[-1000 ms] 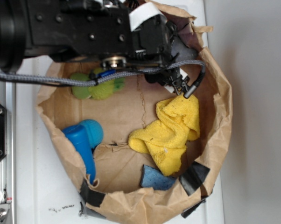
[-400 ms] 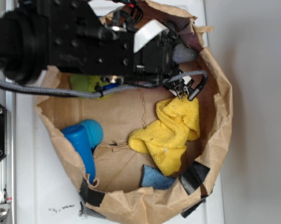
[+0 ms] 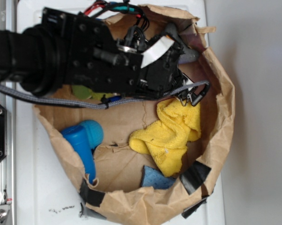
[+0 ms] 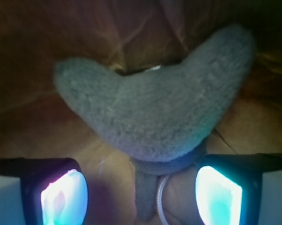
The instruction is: Grab the gray animal.
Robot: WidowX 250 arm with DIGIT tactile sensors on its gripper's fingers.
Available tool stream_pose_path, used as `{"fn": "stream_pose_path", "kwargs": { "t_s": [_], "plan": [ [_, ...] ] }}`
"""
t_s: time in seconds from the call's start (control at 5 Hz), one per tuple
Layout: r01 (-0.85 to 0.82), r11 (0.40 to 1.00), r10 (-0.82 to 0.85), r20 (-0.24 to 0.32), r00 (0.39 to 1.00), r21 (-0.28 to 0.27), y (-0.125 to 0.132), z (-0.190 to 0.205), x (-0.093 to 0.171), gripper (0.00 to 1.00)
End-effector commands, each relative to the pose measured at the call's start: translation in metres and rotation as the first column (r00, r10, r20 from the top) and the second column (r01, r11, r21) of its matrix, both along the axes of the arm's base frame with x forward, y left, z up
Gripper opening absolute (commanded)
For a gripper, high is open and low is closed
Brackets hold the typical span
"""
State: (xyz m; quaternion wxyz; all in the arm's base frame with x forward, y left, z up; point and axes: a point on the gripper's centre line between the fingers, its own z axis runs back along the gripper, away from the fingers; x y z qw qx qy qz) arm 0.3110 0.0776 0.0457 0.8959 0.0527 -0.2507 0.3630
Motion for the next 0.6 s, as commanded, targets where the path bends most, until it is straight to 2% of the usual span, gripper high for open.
{"fn": "stream_pose_path", "kwargs": {
  "t_s": [0.0,0.4],
  "plan": [
    [-0.014,1.0,0.014,0.046,0.999,0.007,0.01,0.014,0.008,1.0],
    [-0.014,1.0,0.014,0.018,1.0,-0.021,0.018,0.02,-0.002,1.0]
  ]
}}
